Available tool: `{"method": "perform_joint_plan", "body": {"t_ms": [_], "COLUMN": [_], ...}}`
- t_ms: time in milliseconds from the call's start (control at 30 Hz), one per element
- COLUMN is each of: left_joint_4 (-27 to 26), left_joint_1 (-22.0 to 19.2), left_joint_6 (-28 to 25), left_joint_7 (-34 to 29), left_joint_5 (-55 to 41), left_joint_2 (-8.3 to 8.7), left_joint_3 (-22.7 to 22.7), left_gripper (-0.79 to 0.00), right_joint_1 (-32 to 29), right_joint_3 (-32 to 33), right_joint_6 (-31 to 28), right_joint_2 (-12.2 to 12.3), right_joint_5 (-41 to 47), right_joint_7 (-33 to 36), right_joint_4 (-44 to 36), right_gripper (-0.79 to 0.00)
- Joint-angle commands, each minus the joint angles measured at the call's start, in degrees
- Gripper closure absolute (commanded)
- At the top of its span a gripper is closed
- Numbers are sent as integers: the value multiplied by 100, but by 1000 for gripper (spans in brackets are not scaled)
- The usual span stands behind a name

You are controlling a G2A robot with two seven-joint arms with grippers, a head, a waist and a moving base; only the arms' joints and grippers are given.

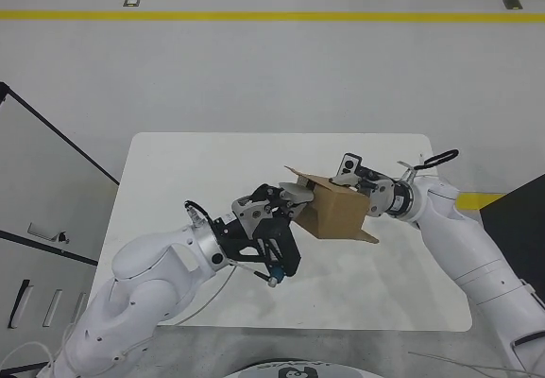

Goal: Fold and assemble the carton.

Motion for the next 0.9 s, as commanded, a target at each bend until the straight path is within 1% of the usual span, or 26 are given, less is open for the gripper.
{"method": "perform_joint_plan", "body": {"t_ms": [0, 333, 633, 867], "left_joint_4": [5, 7, -29, -17], "left_joint_1": [-13, -98, -100, -117], "left_joint_6": [0, -66, -113, -204], "left_joint_7": [-2, -79, -65, -26], "left_joint_5": [21, 228, 192, 252], "left_joint_2": [-4, -23, -28, -34], "left_joint_3": [30, 183, 148, 246], "left_gripper": [0, 0, 0, 0], "right_joint_1": [-7, -13, -29, -26], "right_joint_3": [1, 8, 70, -1], "right_joint_6": [-18, -90, -122, -120], "right_joint_2": [-5, -14, -15, -17], "right_joint_5": [-1, -100, -176, -209], "right_joint_7": [19, 91, 123, 122], "right_joint_4": [-7, -72, -97, -192], "right_gripper": [0, 0, 0, 0]}}
